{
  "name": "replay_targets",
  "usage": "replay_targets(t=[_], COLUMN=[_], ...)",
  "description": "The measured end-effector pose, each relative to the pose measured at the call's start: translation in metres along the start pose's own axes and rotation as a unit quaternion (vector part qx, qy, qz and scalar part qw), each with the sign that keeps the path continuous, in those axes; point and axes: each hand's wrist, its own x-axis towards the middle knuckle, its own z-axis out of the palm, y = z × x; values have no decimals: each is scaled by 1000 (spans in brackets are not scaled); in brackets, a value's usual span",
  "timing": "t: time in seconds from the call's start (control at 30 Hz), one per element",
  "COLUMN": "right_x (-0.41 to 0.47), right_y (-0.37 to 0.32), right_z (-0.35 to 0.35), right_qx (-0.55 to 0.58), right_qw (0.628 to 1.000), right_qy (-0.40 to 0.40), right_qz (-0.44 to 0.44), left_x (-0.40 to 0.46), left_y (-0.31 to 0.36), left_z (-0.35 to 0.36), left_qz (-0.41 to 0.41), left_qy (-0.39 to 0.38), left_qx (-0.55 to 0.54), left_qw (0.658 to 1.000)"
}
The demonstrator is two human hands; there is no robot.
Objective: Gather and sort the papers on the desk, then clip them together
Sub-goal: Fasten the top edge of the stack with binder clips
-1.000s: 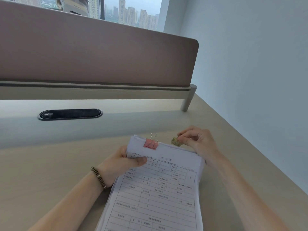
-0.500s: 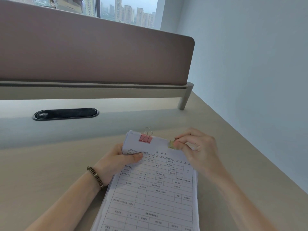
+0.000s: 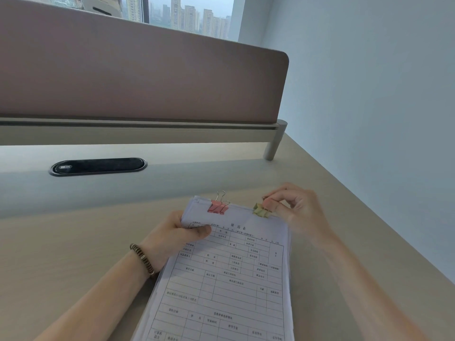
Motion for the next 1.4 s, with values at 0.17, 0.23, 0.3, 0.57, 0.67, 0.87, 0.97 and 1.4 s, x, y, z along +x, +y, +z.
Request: replay_targets(t=[0.17,0.23,0.3,0.57,0.67,0.87,0.97,1.4], right_x=[9,9,10,9,5,-14,-33,-29], right_y=[2,3,5,9,10,13,10,8], right_z=[0,2,3,1,3,8,15,4], right_qx=[72,94,111,114,123,244,265,158], right_qw=[994,989,986,975,972,937,918,946], right_qy=[-74,-92,-96,-130,-127,-44,-29,59], right_qz=[46,64,74,139,158,244,294,276], left_x=[1,1,0,0,-1,-3,-4,17], left_y=[-1,-1,-1,1,3,8,12,42], left_z=[-1,0,1,2,2,-1,1,48], left_qz=[15,19,20,10,-6,-43,-46,-30], left_qy=[5,11,11,16,13,14,37,199], left_qx=[15,30,40,34,7,-92,-109,-73], left_qw=[1000,999,999,999,1000,995,992,977])
